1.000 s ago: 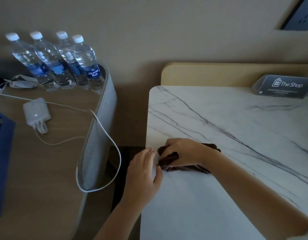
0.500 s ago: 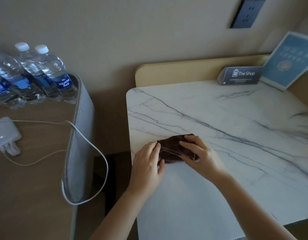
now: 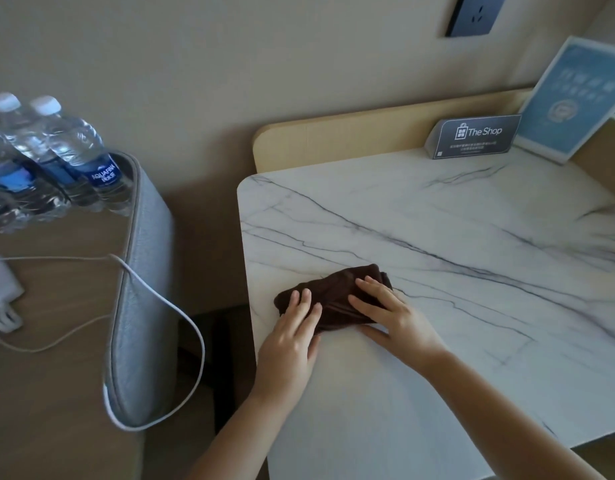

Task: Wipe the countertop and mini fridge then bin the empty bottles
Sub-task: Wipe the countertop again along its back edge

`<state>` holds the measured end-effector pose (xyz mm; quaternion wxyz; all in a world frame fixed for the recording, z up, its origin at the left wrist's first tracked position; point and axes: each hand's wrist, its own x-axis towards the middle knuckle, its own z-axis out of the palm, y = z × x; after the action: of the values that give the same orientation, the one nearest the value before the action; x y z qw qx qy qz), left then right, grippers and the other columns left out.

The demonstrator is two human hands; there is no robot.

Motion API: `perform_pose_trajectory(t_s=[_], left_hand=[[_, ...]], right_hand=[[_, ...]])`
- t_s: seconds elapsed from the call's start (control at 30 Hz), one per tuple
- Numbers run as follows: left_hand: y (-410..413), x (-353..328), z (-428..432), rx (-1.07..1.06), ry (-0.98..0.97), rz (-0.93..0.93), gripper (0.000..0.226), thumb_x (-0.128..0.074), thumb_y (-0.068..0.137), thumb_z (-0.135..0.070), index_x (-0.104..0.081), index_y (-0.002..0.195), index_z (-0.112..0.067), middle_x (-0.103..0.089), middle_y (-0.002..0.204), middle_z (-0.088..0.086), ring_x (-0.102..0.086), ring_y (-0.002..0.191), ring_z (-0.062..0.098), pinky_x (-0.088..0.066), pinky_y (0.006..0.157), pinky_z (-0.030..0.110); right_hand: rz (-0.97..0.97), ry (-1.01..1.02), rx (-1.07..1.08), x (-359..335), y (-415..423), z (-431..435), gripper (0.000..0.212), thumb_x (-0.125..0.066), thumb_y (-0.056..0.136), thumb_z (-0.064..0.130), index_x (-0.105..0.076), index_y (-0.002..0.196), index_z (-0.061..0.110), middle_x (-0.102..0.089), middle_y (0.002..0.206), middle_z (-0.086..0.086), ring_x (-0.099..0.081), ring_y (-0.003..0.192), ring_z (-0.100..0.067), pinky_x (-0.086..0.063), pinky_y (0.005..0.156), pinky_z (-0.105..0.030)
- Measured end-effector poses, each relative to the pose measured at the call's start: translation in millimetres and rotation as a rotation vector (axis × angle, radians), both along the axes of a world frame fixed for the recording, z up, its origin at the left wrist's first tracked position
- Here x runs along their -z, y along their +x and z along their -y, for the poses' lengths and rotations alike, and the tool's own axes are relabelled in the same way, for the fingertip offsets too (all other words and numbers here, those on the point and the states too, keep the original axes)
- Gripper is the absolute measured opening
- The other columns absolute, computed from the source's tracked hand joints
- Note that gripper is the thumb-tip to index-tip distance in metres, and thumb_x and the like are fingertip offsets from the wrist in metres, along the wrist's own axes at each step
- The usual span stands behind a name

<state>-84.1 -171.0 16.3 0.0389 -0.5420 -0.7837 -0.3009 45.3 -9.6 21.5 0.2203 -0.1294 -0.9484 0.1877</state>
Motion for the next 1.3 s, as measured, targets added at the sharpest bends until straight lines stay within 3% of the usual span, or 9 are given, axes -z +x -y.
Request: perform_pose_trajectory(t_s=[0.5,0.63,0.8,1.07,1.3], left_hand=[[-91,10,-101,-0.106,0.162,0.090,0.043,-0.080,0.059,0.008,-0.070,0.099,-0.003,-0.064,0.114,0.013,-0.060,0.105,0.029,-0.055,0.077,0.037],[-123,11,-133,-0.129,0.170,0.083,0.041,-0.078,0.060,0.009,-0.070,0.098,-0.002,-0.064,0.113,0.014,-0.060,0.104,0.031,-0.055,0.077,0.039],[-159,13,-168,-0.166,0.188,0.088,0.039,-0.078,0.061,0.008,-0.069,0.098,-0.001,-0.064,0.113,0.015,-0.060,0.105,0.031,-0.052,0.082,0.034],[-209,12,-207,-0.193,0.189,0.100,0.039,-0.076,0.065,0.007,-0.068,0.103,-0.001,-0.062,0.116,0.015,-0.057,0.110,0.031,-0.043,0.091,0.027],[-221,15,-218,-0.201,0.209,0.091,0.040,-0.075,0.068,0.007,-0.066,0.106,-0.001,-0.061,0.118,0.015,-0.055,0.113,0.029,-0.043,0.096,0.032]], right_hand=[[-0.158,-0.096,0.074,15,-95,-83,0.038,-0.076,0.065,-0.006,-0.069,0.102,0.002,-0.060,0.117,-0.024,-0.055,0.109,-0.043,-0.043,0.089,-0.055],[-0.158,-0.106,0.107,16,-128,-112,0.036,-0.075,0.068,-0.002,-0.069,0.103,0.005,-0.061,0.118,-0.020,-0.056,0.111,-0.039,-0.041,0.091,-0.045],[-0.132,-0.114,0.107,21,-170,-147,0.037,-0.075,0.070,0.000,-0.068,0.106,0.006,-0.060,0.120,-0.019,-0.054,0.114,-0.037,-0.038,0.093,-0.042],[-0.128,-0.123,0.105,19,-222,-184,0.036,-0.072,0.073,0.001,-0.067,0.108,0.007,-0.059,0.122,-0.018,-0.053,0.115,-0.035,-0.044,0.090,-0.044],[-0.138,-0.083,0.107,22,-238,-195,0.039,-0.075,0.068,-0.002,-0.068,0.106,0.006,-0.061,0.117,-0.020,-0.056,0.111,-0.039,-0.045,0.087,-0.048]])
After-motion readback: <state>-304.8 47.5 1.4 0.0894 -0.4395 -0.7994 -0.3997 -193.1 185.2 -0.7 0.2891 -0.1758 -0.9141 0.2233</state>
